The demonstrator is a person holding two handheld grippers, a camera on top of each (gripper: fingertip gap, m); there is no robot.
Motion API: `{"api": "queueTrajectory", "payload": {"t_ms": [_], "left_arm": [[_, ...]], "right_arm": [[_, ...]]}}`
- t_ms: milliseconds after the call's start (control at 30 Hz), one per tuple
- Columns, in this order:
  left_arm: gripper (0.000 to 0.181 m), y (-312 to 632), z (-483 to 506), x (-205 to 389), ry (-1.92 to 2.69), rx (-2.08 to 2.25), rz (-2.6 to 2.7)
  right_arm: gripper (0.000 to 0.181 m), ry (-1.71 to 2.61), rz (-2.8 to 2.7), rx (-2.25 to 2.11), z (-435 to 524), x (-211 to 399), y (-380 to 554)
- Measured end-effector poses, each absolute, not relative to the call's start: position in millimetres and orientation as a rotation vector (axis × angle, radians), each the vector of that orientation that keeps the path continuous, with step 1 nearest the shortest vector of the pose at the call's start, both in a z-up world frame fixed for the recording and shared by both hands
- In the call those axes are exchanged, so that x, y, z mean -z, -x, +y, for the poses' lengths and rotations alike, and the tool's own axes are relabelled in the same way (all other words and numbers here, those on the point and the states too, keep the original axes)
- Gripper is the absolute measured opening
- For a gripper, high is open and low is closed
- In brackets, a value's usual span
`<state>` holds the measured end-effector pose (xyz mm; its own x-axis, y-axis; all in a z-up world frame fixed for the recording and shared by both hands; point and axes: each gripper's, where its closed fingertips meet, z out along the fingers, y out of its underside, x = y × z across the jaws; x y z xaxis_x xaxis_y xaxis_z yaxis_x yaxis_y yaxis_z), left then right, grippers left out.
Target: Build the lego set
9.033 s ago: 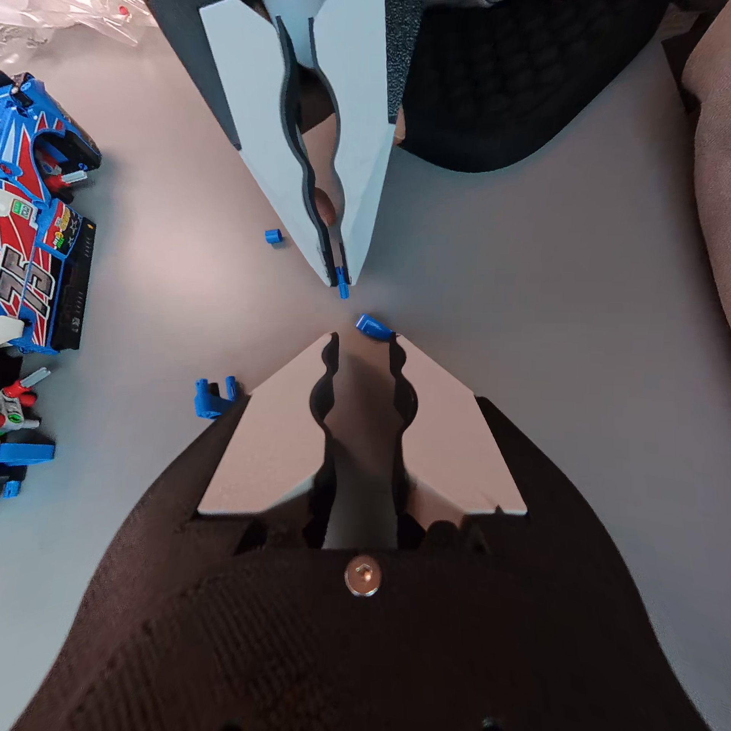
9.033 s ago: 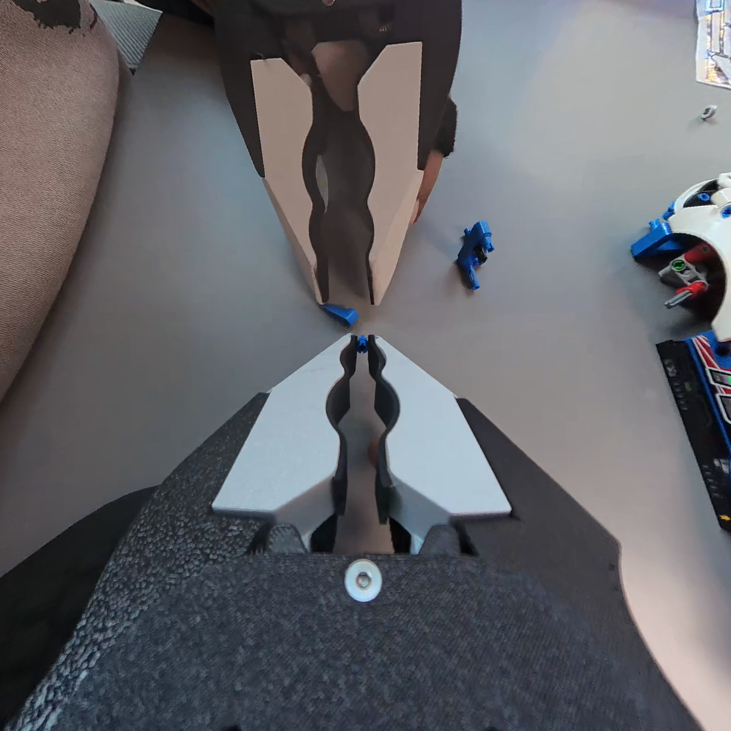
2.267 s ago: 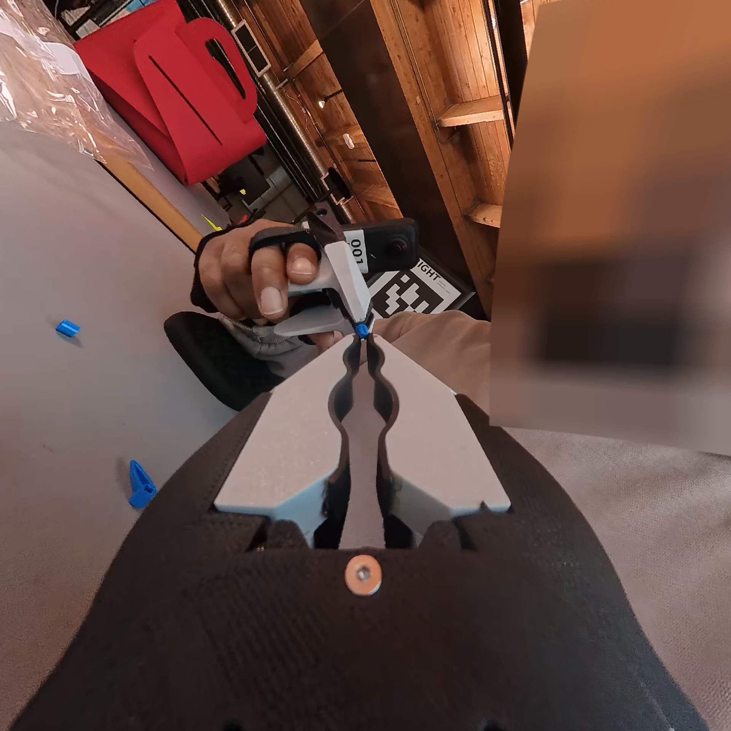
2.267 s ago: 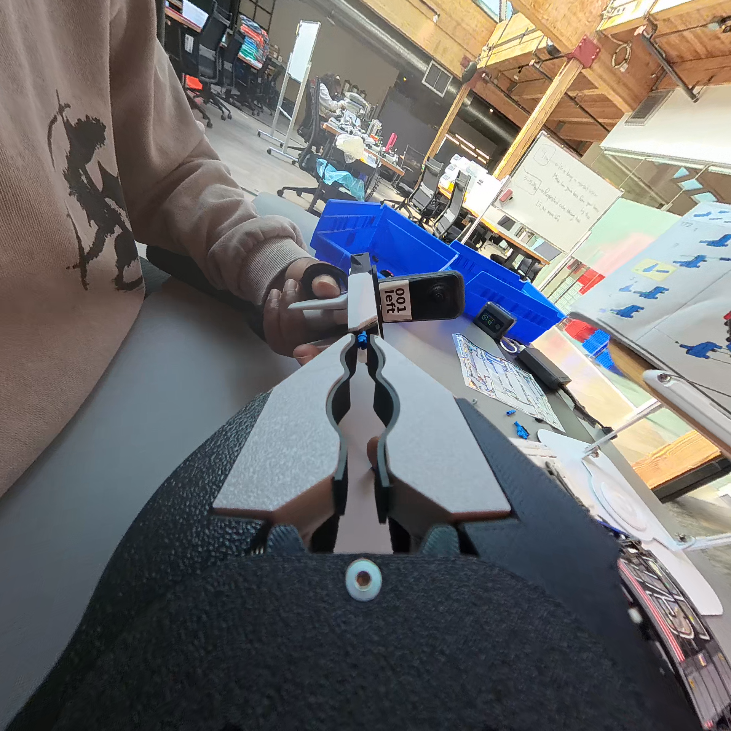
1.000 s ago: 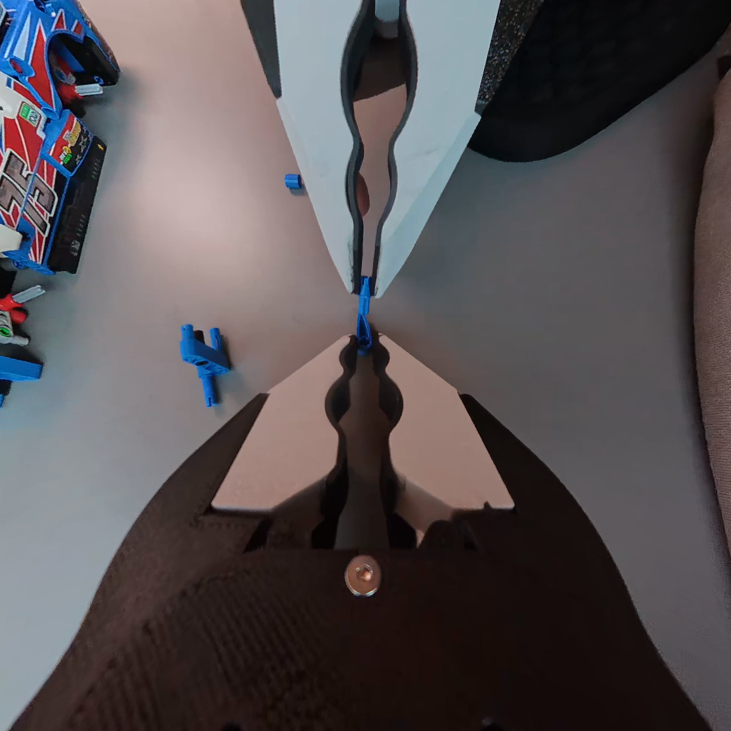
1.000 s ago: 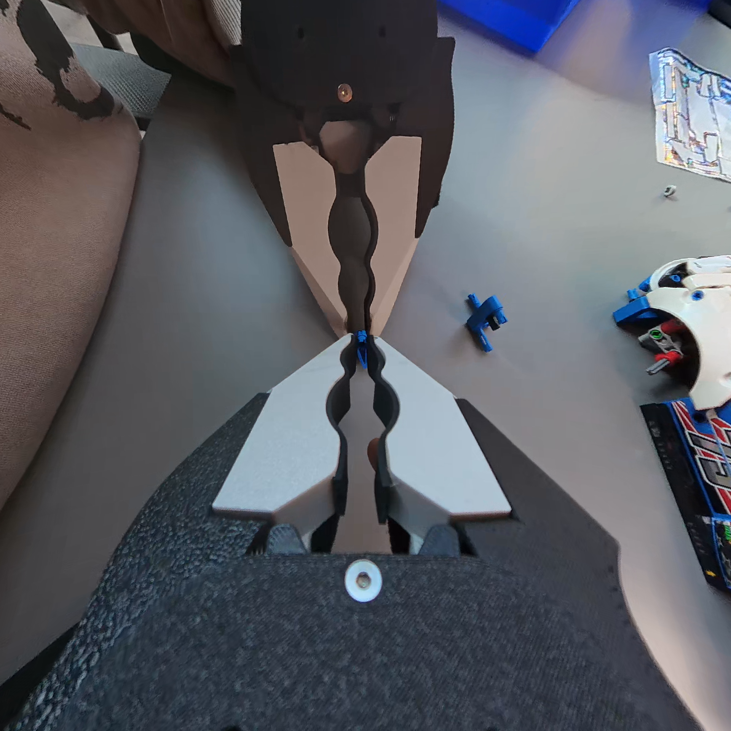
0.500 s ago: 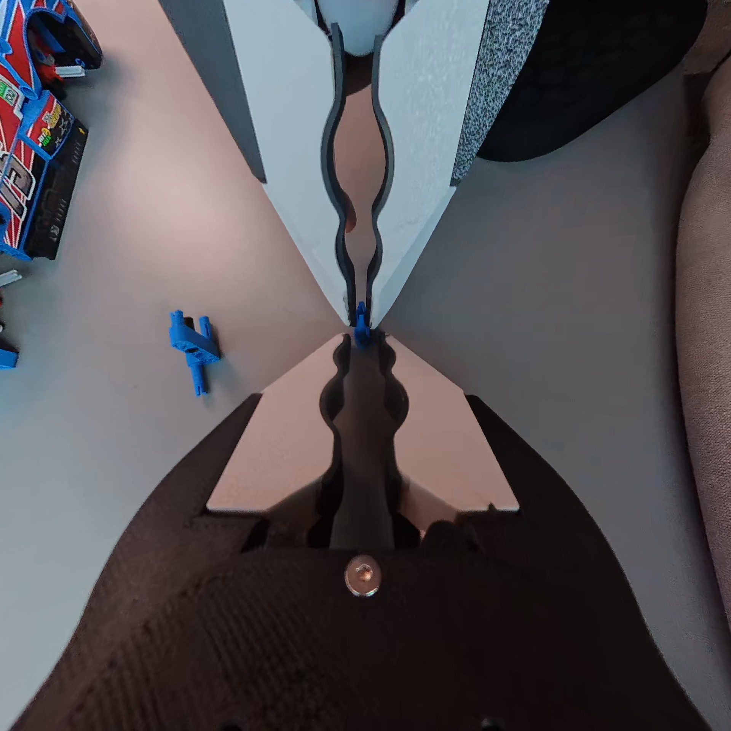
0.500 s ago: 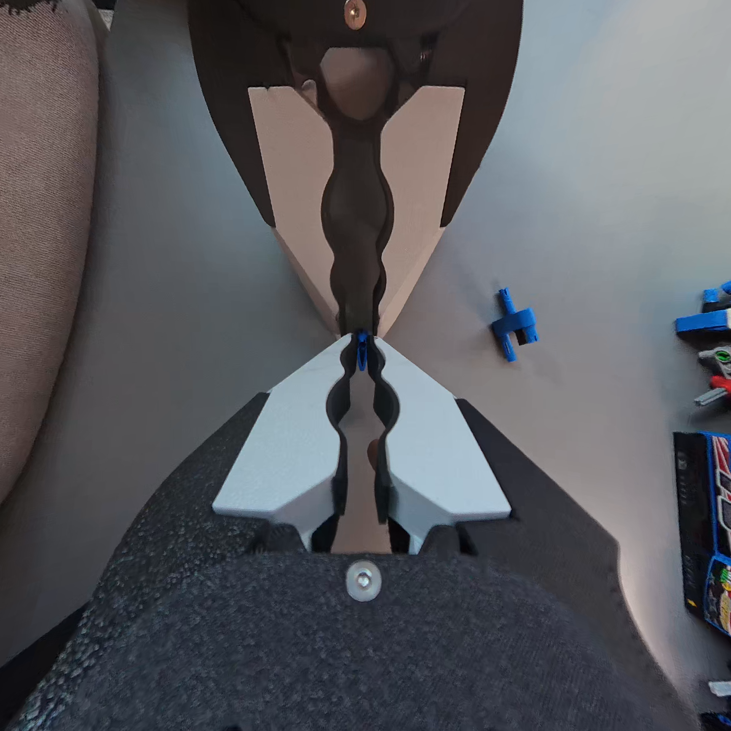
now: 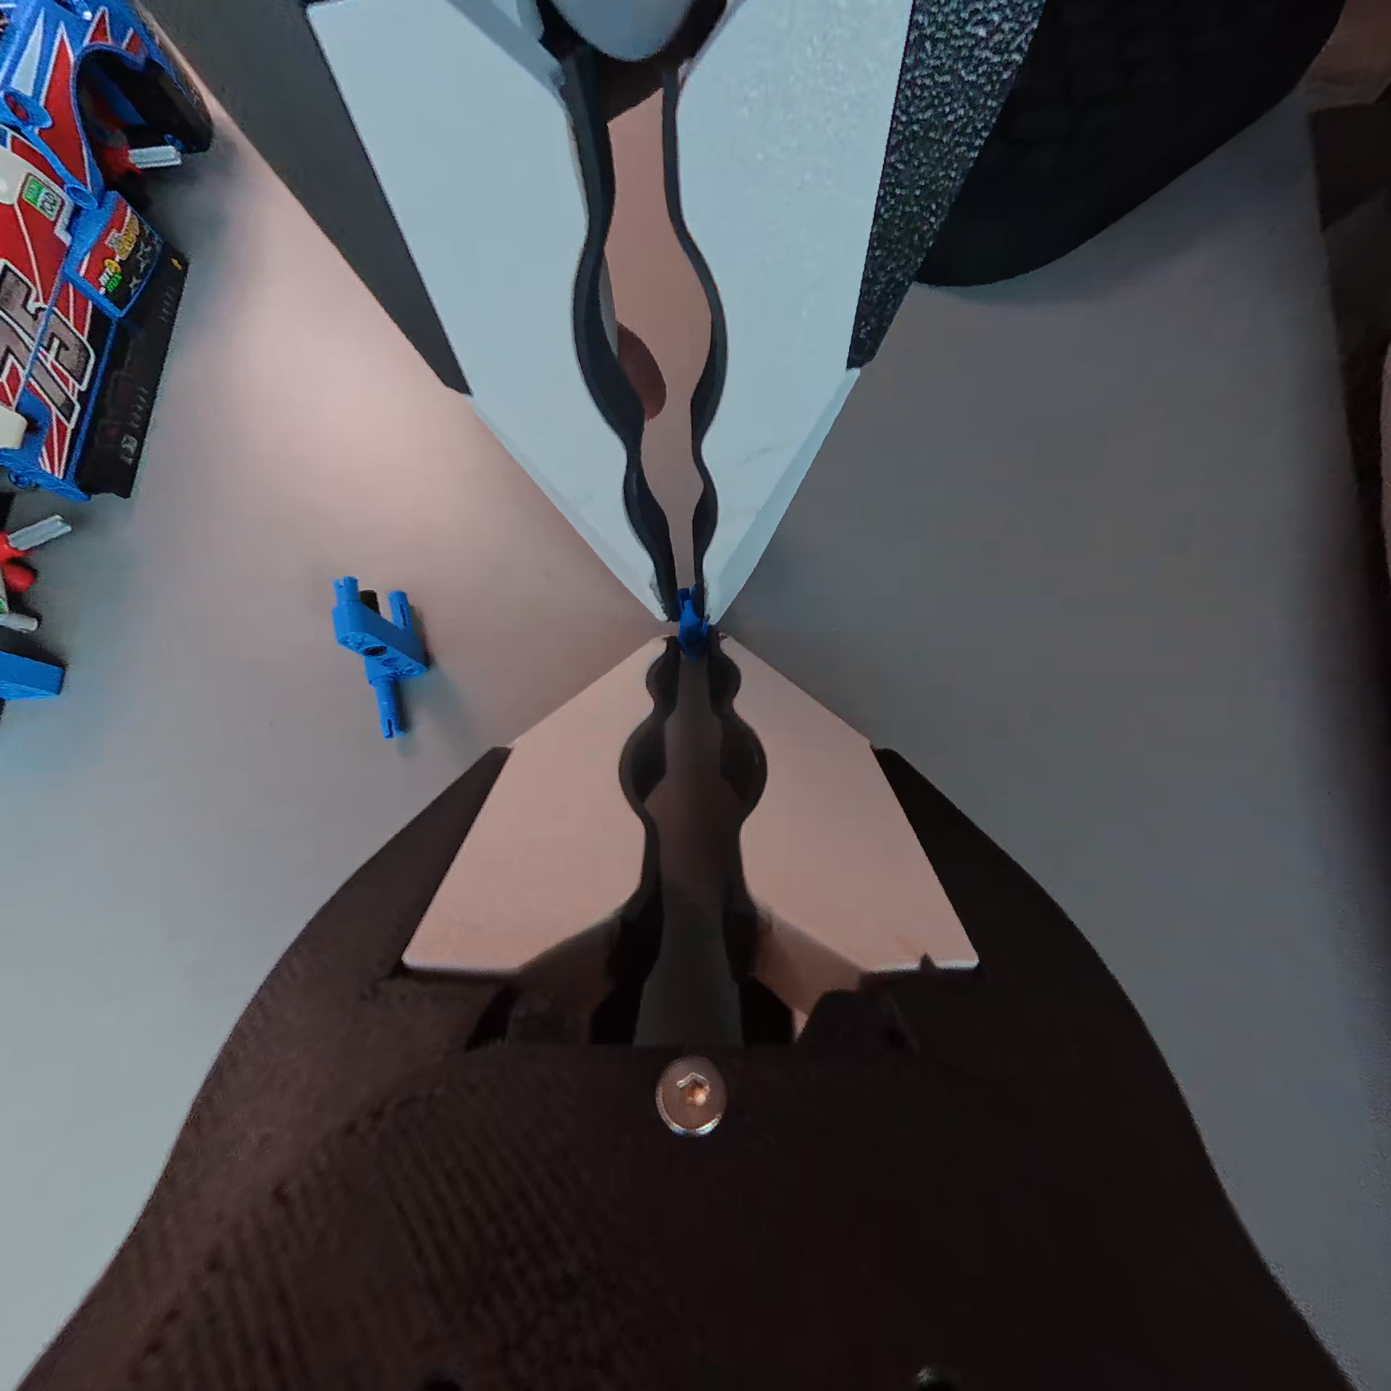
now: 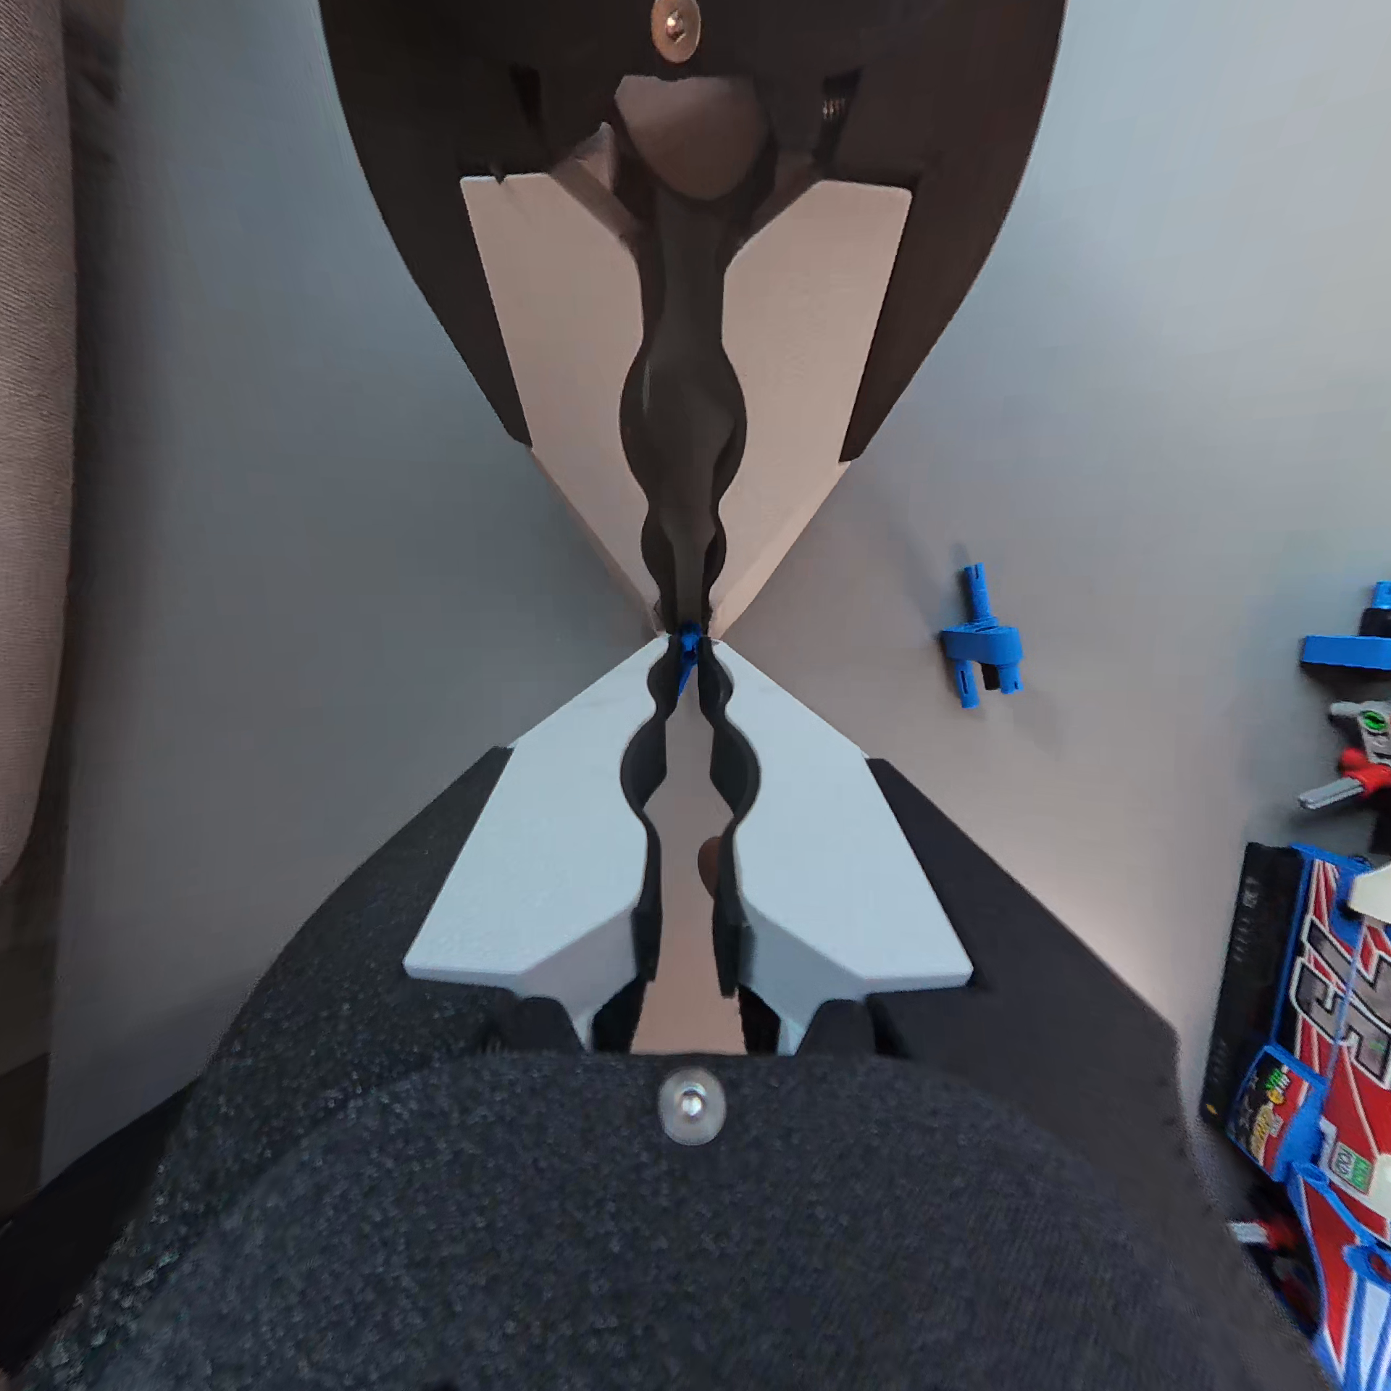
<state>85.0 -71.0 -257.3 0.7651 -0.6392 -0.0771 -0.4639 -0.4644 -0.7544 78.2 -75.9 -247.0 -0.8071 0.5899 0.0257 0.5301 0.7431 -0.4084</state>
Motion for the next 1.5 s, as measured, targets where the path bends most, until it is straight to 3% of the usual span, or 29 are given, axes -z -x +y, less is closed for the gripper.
{"api": "queueTrajectory", "payload": {"t_ms": [33, 467, 800, 1133, 1367, 1500], "left_arm": [[0.005, -85, -71, 257, 2.131, 0.271, 0.838], [0.000, -76, -74, 257, 2.062, 0.284, 0.971], [0.017, -62, -74, 257, 2.113, 0.363, 0.889], [0.018, -43, -71, 257, 2.144, 0.334, 0.812], [0.028, -40, -66, 241, 2.082, 0.334, 0.745], [0.037, -45, -69, 235, 2.060, 0.391, 0.745]], "right_arm": [[0.002, 0.877, -2.797, -0.575, -76, 247, -78], [0.002, 0.426, -2.941, -0.379, -77, 249, -79], [0.002, 0.309, -3.041, -0.153, -79, 251, -78], [0.002, 0.316, -3.147, 0.035, -84, 257, -76], [0.002, 0.424, -3.080, -0.086, -85, 258, -76], [0.002, 0.622, -2.928, -0.479, -86, 253, -74]]}}
